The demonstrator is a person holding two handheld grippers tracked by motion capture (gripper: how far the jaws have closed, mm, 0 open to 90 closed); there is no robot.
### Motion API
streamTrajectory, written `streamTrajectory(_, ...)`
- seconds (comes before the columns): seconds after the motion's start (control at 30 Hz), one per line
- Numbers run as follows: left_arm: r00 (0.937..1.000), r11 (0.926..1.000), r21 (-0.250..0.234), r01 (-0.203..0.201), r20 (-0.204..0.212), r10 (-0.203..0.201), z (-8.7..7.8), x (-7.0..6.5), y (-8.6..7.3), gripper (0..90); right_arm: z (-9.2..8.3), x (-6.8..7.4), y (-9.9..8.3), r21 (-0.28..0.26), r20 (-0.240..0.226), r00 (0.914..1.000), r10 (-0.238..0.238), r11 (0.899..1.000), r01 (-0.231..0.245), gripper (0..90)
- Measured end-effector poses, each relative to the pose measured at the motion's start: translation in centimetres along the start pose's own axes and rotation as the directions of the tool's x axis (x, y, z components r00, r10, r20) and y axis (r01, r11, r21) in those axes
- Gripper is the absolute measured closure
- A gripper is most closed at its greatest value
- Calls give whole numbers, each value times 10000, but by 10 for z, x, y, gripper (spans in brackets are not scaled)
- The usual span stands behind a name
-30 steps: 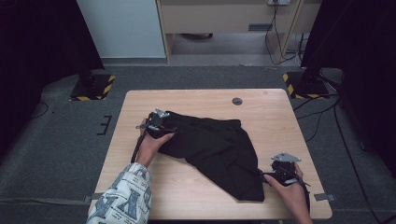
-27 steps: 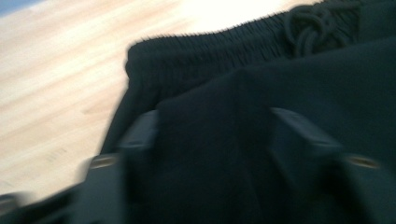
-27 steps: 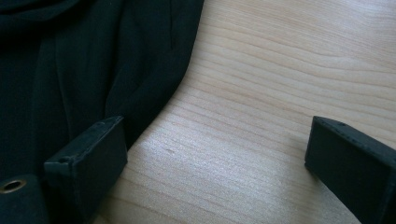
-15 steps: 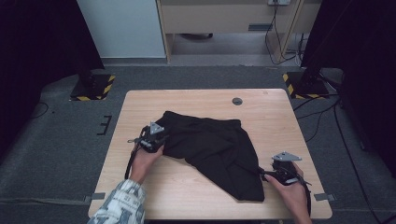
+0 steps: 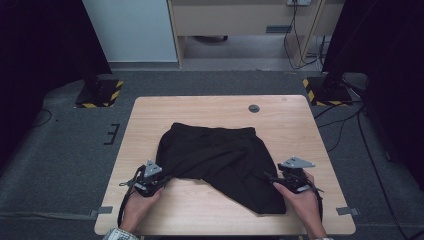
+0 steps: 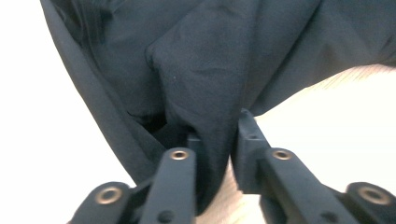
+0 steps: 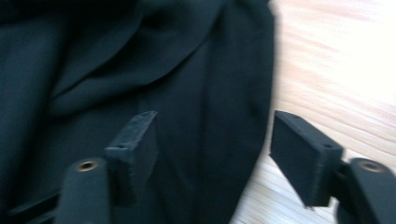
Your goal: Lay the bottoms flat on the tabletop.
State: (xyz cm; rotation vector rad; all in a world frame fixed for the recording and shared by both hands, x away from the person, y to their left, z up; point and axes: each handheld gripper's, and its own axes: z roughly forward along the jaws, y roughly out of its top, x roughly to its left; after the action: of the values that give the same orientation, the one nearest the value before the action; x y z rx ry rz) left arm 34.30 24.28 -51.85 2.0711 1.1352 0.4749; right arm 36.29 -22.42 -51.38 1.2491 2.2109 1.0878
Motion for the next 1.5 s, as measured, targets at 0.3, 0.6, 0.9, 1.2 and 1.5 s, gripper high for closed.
streamTrajectory(0.3, 9960, 9884, -1501, -228, -894, 94, -7, 4, 10, 308, 18, 18, -4, 1096, -610, 9916, -1138, 9867, 1200, 319)
streamTrajectory(0.6, 9978, 9942, -1068, 94, -640, -163, 21, 8, 25, 529, 17, 22, -7, 759, -864, 9909, -1034, 9910, 1100, 826)
streamTrajectory(0.9, 9978, 9971, 443, -626, -174, 635, 11, 4, 9, 854, 10, 0, -7, 682, 398, 9989, -236, 9975, 209, 867)
streamTrajectory(1.2, 9956, 9959, 505, -748, -534, 775, 10, 14, 4, 721, 1, -17, -12, 647, 1170, 9930, 150, 9976, -227, 851)
streamTrajectory(1.5, 9900, 9838, -1278, -1259, -793, 1164, -14, -9, 29, 344, -6, -11, -4, -276, 985, 9938, 514, 9984, -489, 422)
